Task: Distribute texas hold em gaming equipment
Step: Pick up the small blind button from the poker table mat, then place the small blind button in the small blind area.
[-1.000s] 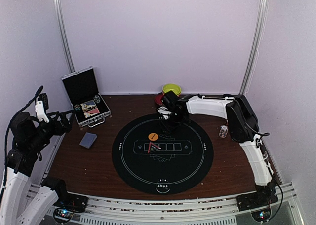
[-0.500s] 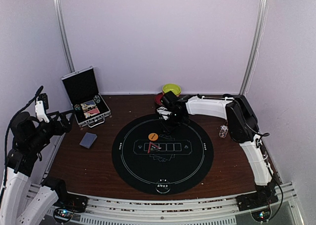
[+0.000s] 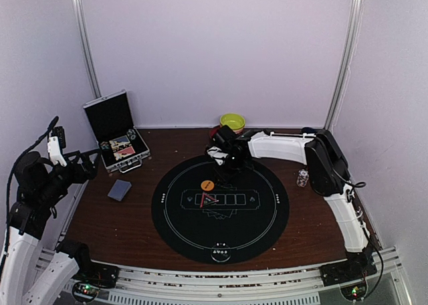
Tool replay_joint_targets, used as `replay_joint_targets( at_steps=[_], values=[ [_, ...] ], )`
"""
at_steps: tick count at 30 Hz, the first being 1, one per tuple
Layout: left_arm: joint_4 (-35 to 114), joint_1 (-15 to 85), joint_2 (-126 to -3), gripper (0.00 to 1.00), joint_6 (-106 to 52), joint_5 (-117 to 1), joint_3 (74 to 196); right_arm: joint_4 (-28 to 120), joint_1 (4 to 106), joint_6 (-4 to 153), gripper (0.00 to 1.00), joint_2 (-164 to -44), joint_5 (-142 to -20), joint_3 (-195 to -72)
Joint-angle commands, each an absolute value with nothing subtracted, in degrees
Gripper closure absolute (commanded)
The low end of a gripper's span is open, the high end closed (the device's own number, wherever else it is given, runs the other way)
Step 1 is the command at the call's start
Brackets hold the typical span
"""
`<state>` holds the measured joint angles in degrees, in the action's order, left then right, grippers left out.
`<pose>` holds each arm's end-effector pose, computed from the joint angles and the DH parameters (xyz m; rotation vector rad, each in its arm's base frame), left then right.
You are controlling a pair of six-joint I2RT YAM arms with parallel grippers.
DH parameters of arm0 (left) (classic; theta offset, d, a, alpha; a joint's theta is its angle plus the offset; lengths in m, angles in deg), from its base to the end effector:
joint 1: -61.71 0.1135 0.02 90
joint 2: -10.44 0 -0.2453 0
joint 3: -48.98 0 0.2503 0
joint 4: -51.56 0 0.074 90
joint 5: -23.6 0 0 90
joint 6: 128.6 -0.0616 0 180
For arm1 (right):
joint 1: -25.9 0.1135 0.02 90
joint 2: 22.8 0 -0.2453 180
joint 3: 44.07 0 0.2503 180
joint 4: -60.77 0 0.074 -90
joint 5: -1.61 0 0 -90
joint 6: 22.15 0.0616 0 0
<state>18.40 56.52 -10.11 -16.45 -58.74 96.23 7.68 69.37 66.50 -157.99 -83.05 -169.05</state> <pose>0.1468 -0.0216 0.2969 -0.1503 1.6978 -0.4698 0.3598 0.3490 0.1211 -1.0641 2.5016 0.3501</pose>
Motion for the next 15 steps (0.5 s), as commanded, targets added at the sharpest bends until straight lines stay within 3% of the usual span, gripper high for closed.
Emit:
replay_joint_targets(
  at_steps=[1,15],
  values=[
    [21.44,57.09,-9.56,0.02,-16.89,-59.26,95.81,7.99,73.76,64.05,0.48,-153.32,-84.22,-168.84],
    [21.44,57.12,-9.50,0.02,-16.81,-59.55,95.85,7.24,84.46,61.92,0.47,-159.77,-83.20,-180.75]
  ],
)
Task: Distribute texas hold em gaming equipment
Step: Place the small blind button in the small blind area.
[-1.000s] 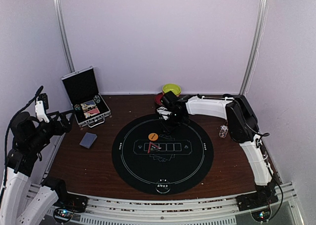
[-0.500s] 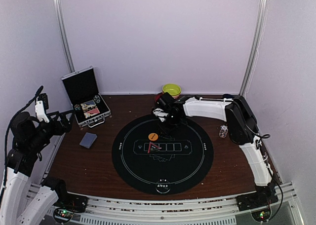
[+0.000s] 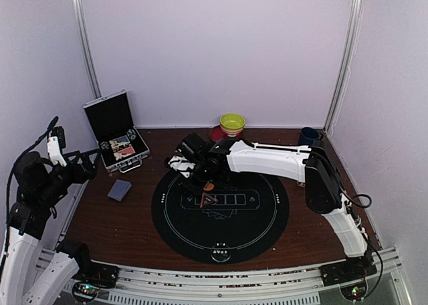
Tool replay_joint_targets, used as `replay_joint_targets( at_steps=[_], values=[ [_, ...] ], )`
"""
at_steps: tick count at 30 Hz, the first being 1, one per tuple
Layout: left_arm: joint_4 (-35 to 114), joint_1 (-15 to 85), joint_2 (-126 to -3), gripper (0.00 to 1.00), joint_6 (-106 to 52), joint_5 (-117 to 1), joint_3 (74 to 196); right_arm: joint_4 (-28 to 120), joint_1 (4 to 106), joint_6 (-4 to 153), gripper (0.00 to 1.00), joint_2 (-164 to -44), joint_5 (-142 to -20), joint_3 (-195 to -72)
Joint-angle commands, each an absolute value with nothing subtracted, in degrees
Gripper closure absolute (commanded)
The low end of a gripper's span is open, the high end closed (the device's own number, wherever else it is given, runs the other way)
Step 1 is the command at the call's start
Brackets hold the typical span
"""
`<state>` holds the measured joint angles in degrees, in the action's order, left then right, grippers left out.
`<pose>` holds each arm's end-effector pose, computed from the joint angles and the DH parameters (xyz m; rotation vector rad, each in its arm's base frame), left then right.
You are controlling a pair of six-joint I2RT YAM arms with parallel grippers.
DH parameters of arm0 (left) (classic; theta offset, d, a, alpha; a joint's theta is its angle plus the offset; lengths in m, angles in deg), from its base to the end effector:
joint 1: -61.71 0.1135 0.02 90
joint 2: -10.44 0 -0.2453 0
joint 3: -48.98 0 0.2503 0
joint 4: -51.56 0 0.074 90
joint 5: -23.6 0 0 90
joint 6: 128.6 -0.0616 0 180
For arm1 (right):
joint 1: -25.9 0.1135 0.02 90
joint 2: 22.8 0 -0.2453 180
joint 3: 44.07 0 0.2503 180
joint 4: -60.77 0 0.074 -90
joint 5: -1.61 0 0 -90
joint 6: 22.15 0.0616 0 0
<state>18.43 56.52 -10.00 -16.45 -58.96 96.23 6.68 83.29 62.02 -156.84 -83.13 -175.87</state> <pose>0.1465 -0.0213 0.2972 -0.1527 1.6949 -0.4668 0.2731 0.4374 0.1674 -1.4015 2.2079 0.4523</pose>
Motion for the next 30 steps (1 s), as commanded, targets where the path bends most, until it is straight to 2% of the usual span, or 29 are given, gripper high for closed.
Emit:
replay_joint_targets(
  at_steps=[1,8,21,22,26,30],
  values=[
    [21.43,57.12,-9.51,0.02,-16.81,-59.60,95.81,7.37,84.89,62.28,0.47,-160.33,-83.09,-181.87],
    [21.48,57.09,-9.12,0.02,-16.81,-59.52,95.80,9.42,87.29,64.14,0.46,-166.81,-82.61,-189.82],
    [21.43,57.08,-9.24,0.02,-16.78,-59.15,95.81,12.88,88.66,63.45,0.43,-172.86,-84.09,-192.87],
    [21.50,57.06,-9.29,0.02,-16.80,-59.19,95.80,12.85,88.66,63.45,0.41,-173.03,-84.08,-193.12],
    [21.63,57.13,-10.44,0.02,-17.64,-57.33,95.95,11.59,88.68,63.16,0.22,-171.58,-83.69,-193.92],
    [21.73,57.25,-15.67,0.02,-19.08,-54.08,96.76,8.69,88.63,61.19,0.07,-163.77,-84.71,-190.78]
  ],
)
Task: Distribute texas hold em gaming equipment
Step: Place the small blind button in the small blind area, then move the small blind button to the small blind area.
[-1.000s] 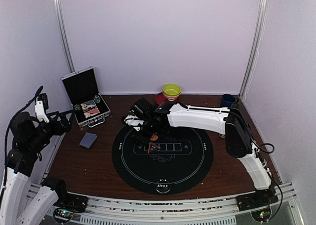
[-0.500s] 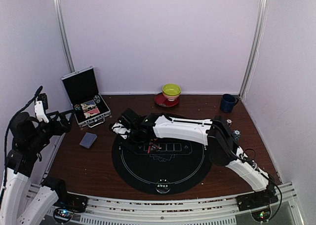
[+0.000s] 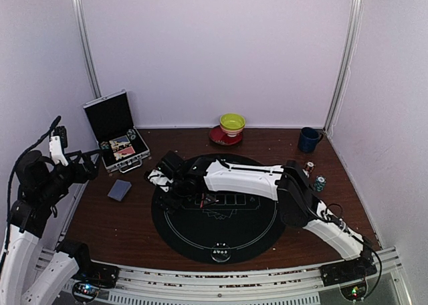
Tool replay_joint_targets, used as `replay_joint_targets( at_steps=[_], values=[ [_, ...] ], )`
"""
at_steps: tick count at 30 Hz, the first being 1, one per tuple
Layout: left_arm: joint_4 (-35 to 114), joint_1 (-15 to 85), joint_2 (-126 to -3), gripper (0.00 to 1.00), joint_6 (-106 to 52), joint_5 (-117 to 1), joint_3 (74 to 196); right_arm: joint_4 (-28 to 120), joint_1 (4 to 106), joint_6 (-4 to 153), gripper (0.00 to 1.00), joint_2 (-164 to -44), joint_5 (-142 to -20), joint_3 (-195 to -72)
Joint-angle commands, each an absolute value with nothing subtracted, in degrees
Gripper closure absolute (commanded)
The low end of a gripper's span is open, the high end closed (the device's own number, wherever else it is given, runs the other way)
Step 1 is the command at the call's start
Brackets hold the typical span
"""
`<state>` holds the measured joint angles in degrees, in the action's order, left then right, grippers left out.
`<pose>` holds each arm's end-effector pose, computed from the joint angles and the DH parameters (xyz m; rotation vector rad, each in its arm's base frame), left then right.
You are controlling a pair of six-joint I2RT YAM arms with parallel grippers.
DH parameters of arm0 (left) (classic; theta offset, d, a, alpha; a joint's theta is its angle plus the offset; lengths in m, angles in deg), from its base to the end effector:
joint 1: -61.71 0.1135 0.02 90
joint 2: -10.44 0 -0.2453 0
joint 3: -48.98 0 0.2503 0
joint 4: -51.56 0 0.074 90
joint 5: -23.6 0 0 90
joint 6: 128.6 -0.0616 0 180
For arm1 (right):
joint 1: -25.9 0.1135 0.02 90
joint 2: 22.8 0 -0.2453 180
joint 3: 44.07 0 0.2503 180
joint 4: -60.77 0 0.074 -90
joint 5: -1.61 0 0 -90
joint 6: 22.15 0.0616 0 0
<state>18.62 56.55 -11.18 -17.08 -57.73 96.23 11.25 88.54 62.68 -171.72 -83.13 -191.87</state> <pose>0.1500 -0.0229 0.2950 -0.1309 1.7147 -0.4749 0.2552 0.5054 0.1306 -1.4454 2.0761 0.5368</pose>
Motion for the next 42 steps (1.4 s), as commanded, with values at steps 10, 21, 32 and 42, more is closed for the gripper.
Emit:
replay_joint_targets(
  at_steps=[10,21,32,42],
  values=[
    [18.60,53.90,-29.61,0.02,-19.09,-53.70,101.97,6.81,81.52,60.73,0.00,-141.07,-89.42,-165.08],
    [17.00,32.24,-57.10,0.02,-17.34,-67.71,113.22,11.88,69.36,58.97,0.00,-127.05,-85.43,-147.23],
    [8.10,28.45,-83.39,0.02,-25.77,-66.57,128.31,16.70,66.81,59.59,0.00,-126.14,-90.70,-143.11],
    [6.40,28.35,-92.34,0.02,-31.97,-62.09,130.08,17.03,66.51,59.15,0.00,-127.90,-92.75,-142.69]
  ],
)
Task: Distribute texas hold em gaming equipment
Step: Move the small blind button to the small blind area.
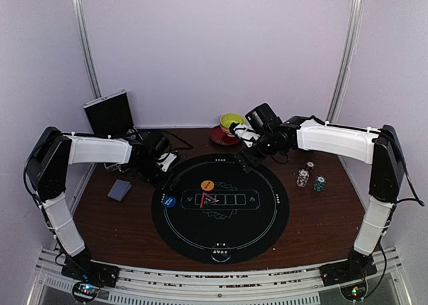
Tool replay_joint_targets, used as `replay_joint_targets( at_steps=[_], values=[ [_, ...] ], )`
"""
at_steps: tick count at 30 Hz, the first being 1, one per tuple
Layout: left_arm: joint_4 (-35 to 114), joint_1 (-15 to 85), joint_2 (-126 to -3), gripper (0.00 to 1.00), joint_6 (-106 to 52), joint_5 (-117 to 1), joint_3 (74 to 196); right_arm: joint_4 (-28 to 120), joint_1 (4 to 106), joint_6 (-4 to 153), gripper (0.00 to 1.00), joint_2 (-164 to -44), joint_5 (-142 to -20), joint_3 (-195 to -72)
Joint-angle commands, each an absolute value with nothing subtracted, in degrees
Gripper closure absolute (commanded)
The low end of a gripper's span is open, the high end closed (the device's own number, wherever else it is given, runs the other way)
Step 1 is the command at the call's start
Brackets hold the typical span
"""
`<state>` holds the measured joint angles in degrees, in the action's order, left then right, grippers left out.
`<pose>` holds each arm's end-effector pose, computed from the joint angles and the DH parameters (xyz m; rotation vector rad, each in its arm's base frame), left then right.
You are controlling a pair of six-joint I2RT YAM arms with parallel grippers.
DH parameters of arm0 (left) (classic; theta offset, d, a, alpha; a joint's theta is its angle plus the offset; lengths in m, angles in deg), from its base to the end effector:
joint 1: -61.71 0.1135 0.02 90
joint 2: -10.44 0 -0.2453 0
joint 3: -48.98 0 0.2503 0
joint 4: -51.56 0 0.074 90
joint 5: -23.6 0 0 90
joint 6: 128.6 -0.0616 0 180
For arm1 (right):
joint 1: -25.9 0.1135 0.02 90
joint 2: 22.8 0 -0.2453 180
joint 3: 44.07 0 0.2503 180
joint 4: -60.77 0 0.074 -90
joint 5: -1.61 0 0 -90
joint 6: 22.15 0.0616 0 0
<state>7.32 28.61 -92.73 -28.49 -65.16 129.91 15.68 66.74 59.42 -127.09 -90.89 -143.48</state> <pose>0.3023 -0.1986 0.1333 0.5557 2.7014 -0.2392 0.3173 0.2707 0.2261 -1.0043 2.2368 0.1979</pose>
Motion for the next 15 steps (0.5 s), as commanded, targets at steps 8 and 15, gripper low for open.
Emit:
replay_joint_targets(
  at_steps=[8,15],
  values=[
    [7.29,26.66,-90.37,0.07,-33.18,-57.03,126.99,17.02,66.60,58.66,0.00,-128.90,-93.64,-142.60],
    [6.32,24.06,-91.37,0.10,-33.04,-59.67,125.80,17.39,66.74,58.19,0.00,-129.21,-94.58,-142.40]
  ],
)
